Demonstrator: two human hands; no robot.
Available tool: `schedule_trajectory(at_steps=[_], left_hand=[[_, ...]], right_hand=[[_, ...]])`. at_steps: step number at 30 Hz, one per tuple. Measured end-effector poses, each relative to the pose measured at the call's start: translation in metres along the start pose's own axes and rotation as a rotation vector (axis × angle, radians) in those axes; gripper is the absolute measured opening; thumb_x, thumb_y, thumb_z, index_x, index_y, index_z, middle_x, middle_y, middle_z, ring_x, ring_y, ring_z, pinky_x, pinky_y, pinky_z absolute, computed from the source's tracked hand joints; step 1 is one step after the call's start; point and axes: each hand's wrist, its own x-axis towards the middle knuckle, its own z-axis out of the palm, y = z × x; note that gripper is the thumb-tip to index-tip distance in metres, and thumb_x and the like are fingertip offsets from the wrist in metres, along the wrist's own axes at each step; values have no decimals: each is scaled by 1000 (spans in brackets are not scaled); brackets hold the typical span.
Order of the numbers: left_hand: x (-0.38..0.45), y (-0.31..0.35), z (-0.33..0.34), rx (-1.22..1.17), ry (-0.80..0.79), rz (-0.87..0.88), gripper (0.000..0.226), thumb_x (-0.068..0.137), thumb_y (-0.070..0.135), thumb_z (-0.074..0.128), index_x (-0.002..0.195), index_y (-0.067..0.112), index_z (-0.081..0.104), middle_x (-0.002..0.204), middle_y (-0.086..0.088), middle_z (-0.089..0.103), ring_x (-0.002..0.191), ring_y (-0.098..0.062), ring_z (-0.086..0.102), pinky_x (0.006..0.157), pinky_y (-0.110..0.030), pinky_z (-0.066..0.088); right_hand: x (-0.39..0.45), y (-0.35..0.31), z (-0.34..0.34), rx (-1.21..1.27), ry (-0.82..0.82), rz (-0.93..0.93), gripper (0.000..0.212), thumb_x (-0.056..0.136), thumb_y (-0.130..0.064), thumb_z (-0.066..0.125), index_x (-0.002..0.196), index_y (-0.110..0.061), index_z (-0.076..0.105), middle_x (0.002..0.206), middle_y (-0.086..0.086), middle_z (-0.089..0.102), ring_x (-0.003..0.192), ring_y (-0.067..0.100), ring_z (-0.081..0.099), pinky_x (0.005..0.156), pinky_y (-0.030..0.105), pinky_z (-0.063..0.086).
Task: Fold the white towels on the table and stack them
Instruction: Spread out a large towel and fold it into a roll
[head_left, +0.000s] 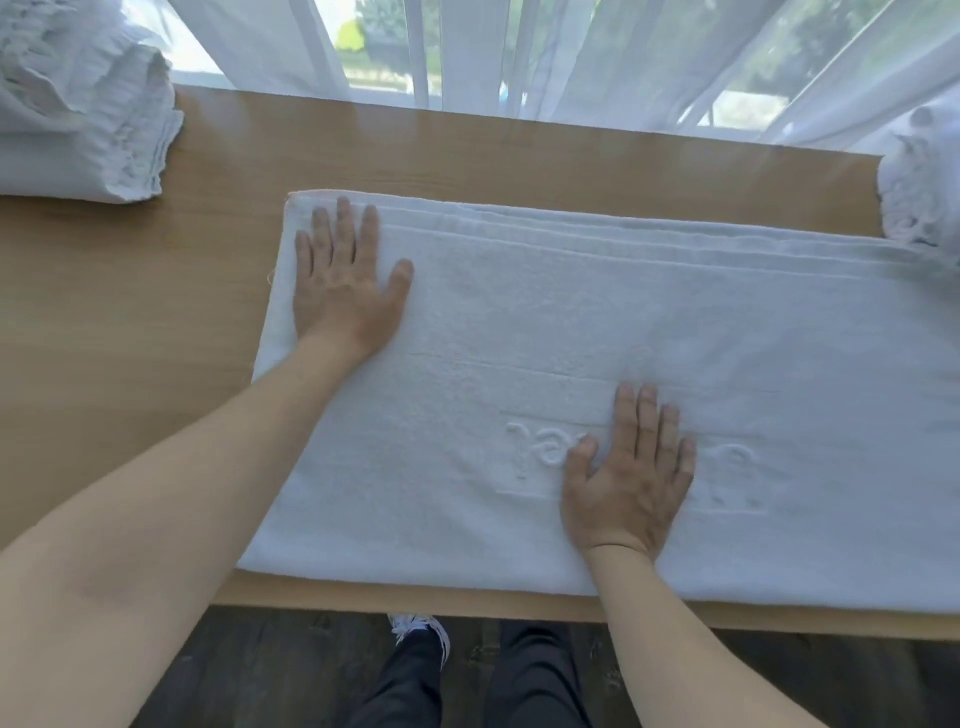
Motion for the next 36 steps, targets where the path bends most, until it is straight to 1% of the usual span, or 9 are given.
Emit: schedule_trajectory(at_steps=[7,11,13,16,19,22,27,31,36], left_hand=[[-151,108,52,-71,-32,449,69,100,49,31,159,14,26,168,-9,15,155,-32,10,124,-52,12],[-172,124,57,-88,-11,486,54,104,32,31,155,15,37,164,-6,27,153,-29,22,119,-51,23],[-157,124,48,-94,-14,508,52,104,32,31,153,19,42,162,-3,31,151,-28,27,120,-49,24],[-119,133,39,-64,-72,472,57,103,42,20,158,30,24,167,4,14,155,-23,12,125,-44,10],[-78,160,40,-45,-87,359,59,106,49,18,159,34,-2,165,9,-16,155,-23,-12,123,-41,-11],[-45,204,35,-79,-95,321,60,107,44,28,161,29,6,168,3,-9,155,-29,-12,123,-43,-9],[-1,270,26,-159,-107,354,60,105,42,42,160,24,23,168,-1,17,155,-24,8,123,-36,1],[22,296,16,-244,-15,254,46,95,42,64,135,22,58,133,-5,55,130,-29,42,110,-36,27],[28,295,8,-316,68,345,16,93,30,70,98,15,72,95,-1,67,103,-28,55,93,-34,34]], right_hand=[[0,0,-4,14,-35,0,68,93,-37,37,159,-21,28,166,1,22,154,24,17,124,51,11],[1,-3,-9,31,-110,-2,65,96,-39,14,160,-26,13,167,-4,8,155,18,5,125,48,3],[1,-4,-16,63,-112,-19,63,98,-38,16,159,-25,22,166,-2,18,154,21,16,124,48,10],[23,16,-25,255,16,-108,48,96,-30,37,133,-16,64,132,6,63,115,31,59,98,46,43],[82,57,-40,401,106,-138,31,91,-17,46,109,-5,69,99,13,65,91,37,62,83,46,50],[151,103,-60,385,69,17,31,94,-3,53,122,-2,64,115,20,59,105,40,59,92,44,46],[241,157,-83,242,-32,8,45,103,-16,43,147,-20,46,151,7,38,123,33,49,93,40,43],[283,174,-85,167,-171,-66,38,104,-21,42,142,-20,50,151,3,40,124,33,51,92,39,42],[304,172,-86,83,-228,-69,11,104,-18,43,110,-14,51,121,7,46,84,30,53,68,34,36]])
